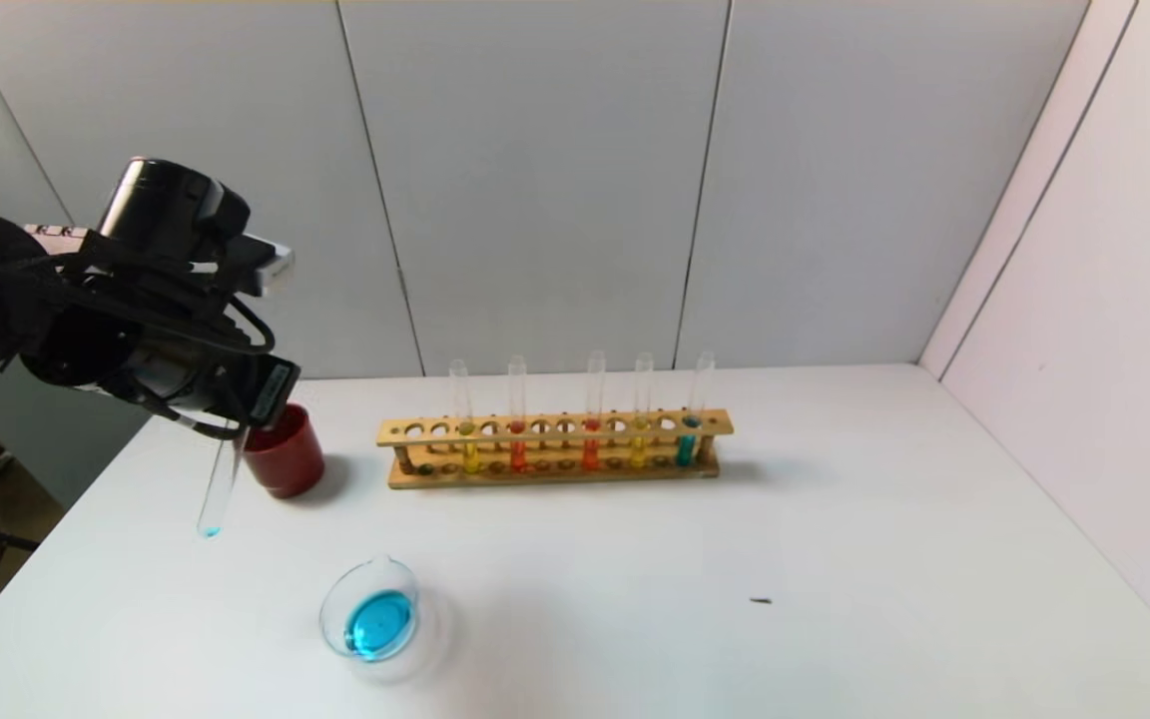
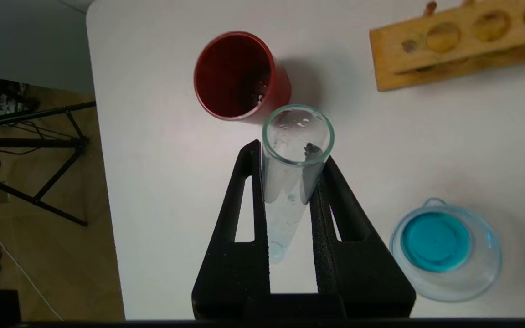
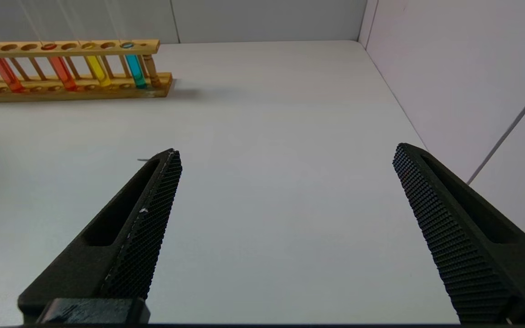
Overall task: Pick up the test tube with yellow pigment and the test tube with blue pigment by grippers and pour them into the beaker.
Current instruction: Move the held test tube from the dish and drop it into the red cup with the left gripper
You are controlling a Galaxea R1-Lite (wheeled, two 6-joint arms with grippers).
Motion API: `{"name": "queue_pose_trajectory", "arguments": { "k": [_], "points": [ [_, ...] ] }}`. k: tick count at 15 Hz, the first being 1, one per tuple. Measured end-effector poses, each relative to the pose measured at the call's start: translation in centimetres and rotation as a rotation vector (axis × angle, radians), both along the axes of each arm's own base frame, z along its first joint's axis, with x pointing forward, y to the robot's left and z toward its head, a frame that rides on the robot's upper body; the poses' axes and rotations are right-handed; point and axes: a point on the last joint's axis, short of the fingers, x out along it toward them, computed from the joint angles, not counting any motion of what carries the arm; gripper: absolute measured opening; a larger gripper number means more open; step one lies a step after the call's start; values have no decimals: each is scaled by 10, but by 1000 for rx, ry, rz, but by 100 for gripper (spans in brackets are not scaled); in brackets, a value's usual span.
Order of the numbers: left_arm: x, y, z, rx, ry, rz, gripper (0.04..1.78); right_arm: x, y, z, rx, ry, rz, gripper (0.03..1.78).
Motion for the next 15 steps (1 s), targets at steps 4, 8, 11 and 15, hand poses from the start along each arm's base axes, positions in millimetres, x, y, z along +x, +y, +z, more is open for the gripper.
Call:
{"name": "queue_pose_trajectory", "arguments": {
  "k": [4,8,11,15],
  "points": [
    [29,16,-2,-50,-129,41,31,0,0,0,0,0,0,170],
    [63,35,-7,-65,-269,102,31,0,0,0,0,0,-1,170],
    [83,41,-14,-73,-328,121,31,0,0,0,0,0,0,170],
    [95,41,-32,-100,-326,142,31,0,0,0,0,0,0,170]
  ]
}}
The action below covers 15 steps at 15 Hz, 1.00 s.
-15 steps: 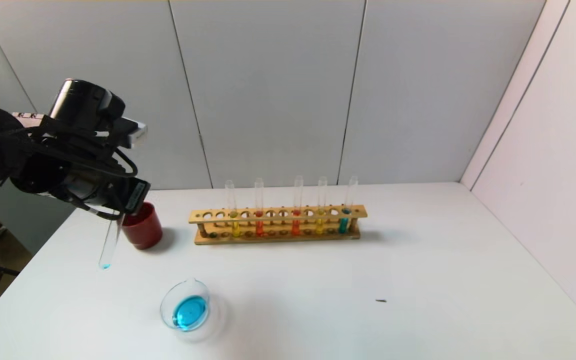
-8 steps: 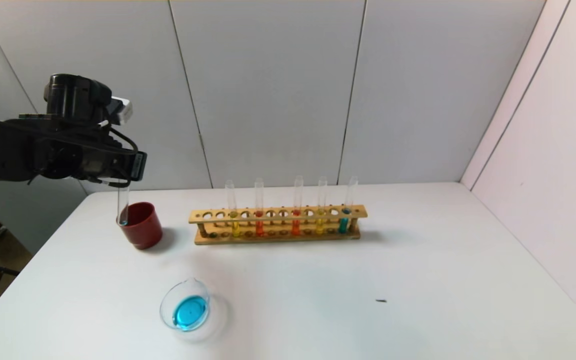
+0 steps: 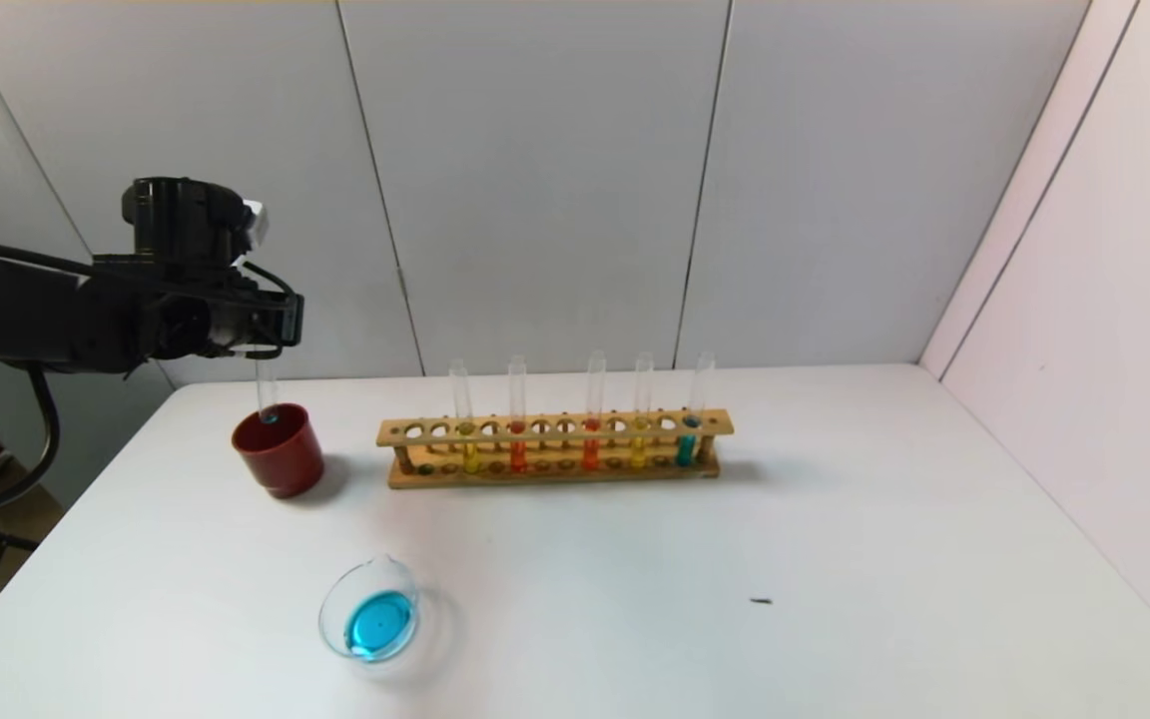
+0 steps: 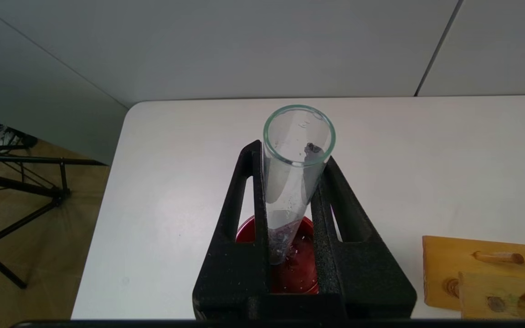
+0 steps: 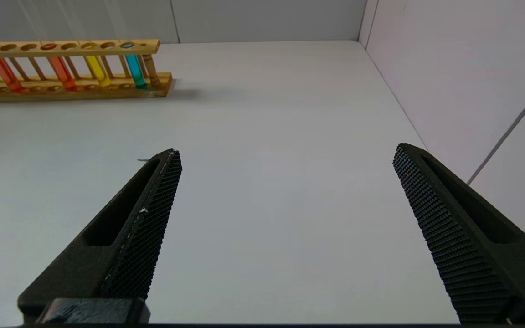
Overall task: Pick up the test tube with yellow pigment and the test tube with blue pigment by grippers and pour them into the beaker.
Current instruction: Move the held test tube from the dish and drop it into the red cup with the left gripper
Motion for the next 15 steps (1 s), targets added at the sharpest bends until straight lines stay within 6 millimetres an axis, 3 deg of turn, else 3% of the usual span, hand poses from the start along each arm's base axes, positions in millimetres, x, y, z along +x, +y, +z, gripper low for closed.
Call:
{"name": "queue_pose_trajectory", "arguments": {
  "k": [12,15],
  "points": [
    [-7,1,-38,1,-10,1,31,0,0,0,0,0,0,170],
    [-13,1,-48,1,-7,-1,41,0,0,0,0,0,0,170]
  ]
}}
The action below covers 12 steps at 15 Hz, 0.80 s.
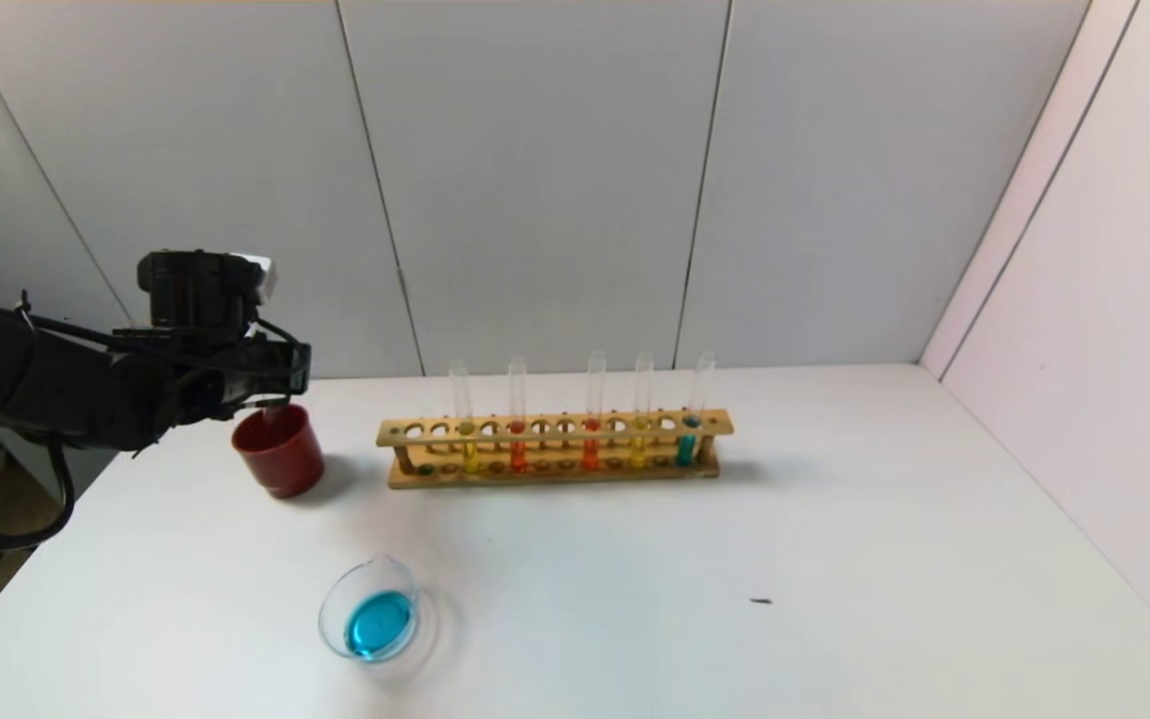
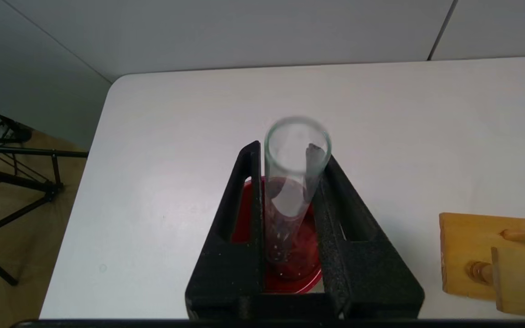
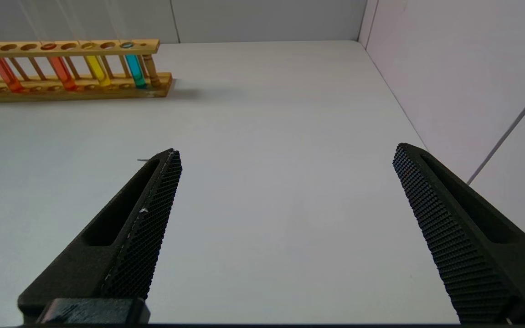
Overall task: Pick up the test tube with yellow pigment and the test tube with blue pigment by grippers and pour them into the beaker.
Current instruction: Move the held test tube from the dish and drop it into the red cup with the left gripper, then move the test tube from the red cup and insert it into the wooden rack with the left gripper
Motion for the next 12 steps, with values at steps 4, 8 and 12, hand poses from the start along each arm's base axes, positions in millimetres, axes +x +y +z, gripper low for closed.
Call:
{"name": "queue_pose_trajectory", "arguments": {
  "k": [4,8,12],
  "points": [
    [-8,0,-8,1,1,-4,90,0,0,0,0,0,-1,170],
    [-15,0,-1,1,-14,-12,152,0,0,0,0,0,0,170],
    [-30,-2,15,-4,-43,-34,174,0,0,0,0,0,0,170]
  ]
}}
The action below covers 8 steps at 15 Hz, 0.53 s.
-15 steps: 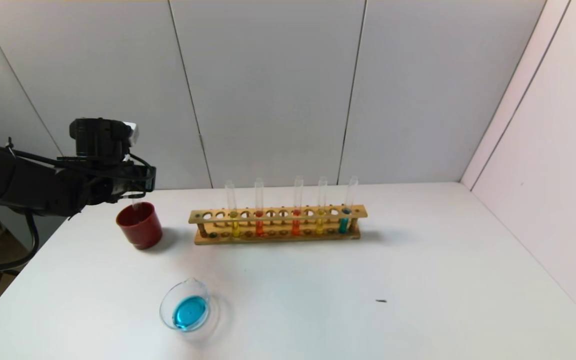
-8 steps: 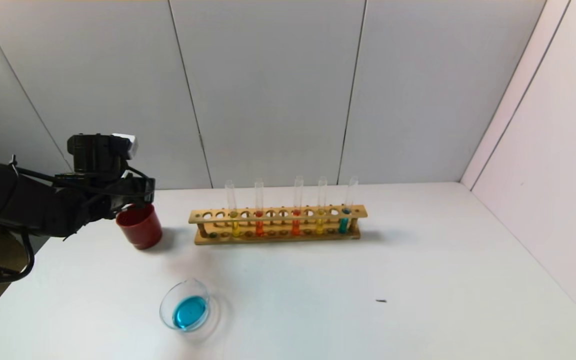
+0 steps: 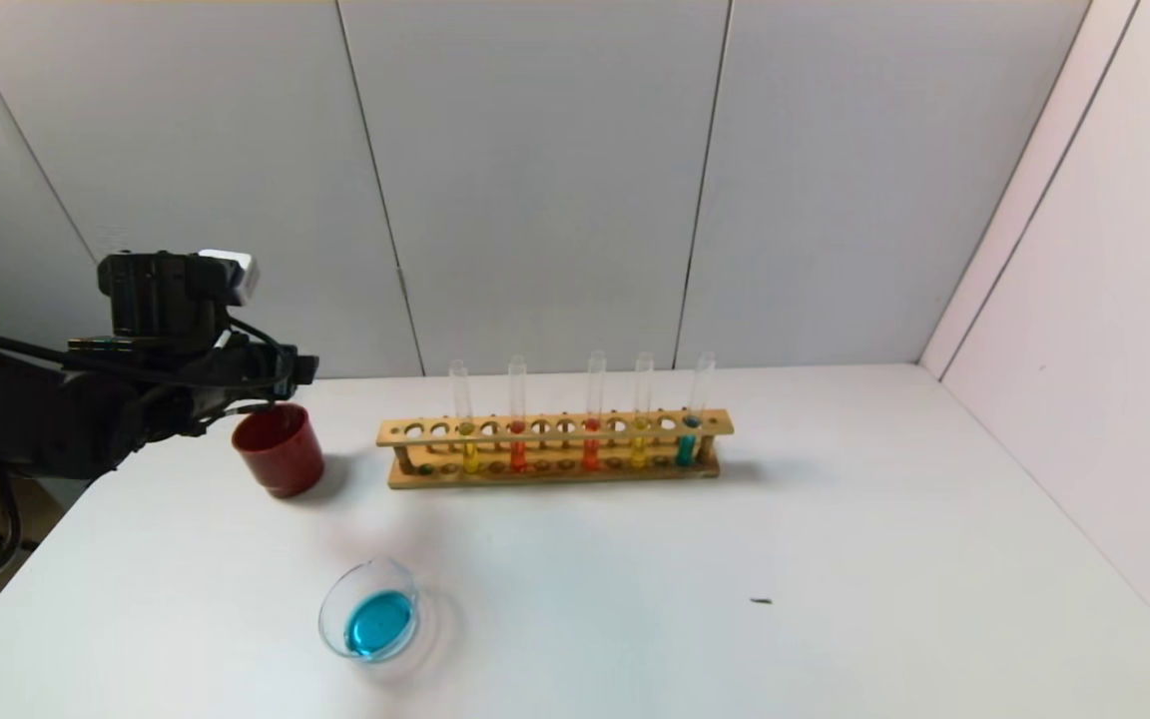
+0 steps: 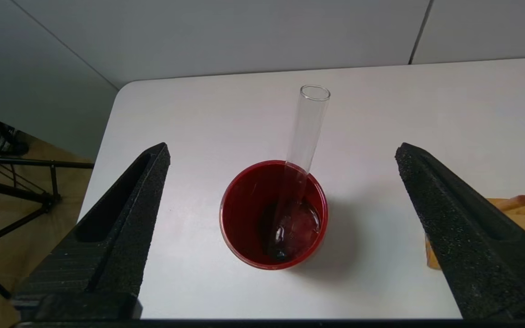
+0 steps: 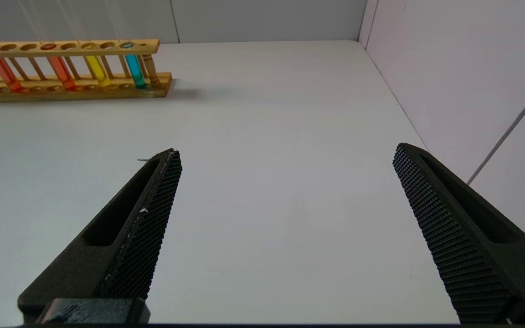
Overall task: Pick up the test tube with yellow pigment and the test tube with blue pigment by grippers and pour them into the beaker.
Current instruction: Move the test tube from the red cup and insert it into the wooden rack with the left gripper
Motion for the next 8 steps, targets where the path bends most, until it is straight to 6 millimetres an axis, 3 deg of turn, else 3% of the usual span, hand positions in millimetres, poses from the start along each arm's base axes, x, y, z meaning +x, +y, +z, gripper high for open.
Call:
{"name": "queue_pose_trajectory", "arguments": {
  "k": [4,8],
  "points": [
    [-29,-14,12,-32,-28,-42,175,0,0,0,0,0,0,170],
    [-67,-44,25,-131,-73,-108,175,0,0,0,0,0,0,170]
  ]
}}
